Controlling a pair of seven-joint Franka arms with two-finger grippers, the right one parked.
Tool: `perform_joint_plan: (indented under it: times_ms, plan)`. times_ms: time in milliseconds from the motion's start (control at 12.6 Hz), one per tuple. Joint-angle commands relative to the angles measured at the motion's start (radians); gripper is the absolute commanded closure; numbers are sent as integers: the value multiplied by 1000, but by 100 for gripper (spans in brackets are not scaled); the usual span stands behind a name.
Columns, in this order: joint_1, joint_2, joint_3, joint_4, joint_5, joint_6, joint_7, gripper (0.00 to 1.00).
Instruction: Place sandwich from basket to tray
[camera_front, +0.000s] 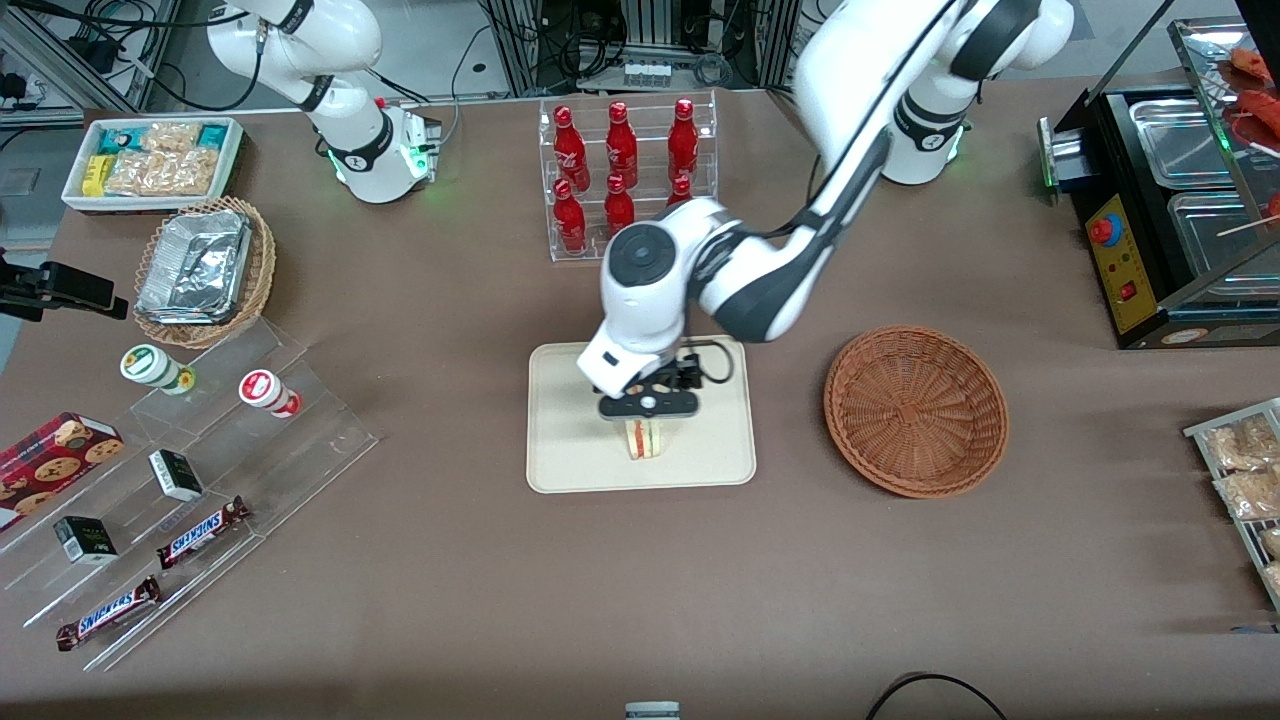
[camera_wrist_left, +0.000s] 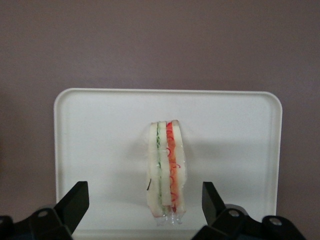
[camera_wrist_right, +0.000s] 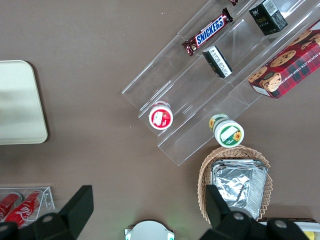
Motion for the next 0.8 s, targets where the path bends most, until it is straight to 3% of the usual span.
perform_joint_plan:
  times_ms: [0, 319, 717]
  plan:
    - [84, -155, 3, -39, -1, -121, -29, 0]
    - [241, -302, 3, -103, 2, -220, -9, 0]
    - [417, -453, 1, -177, -10, -304, 250, 0]
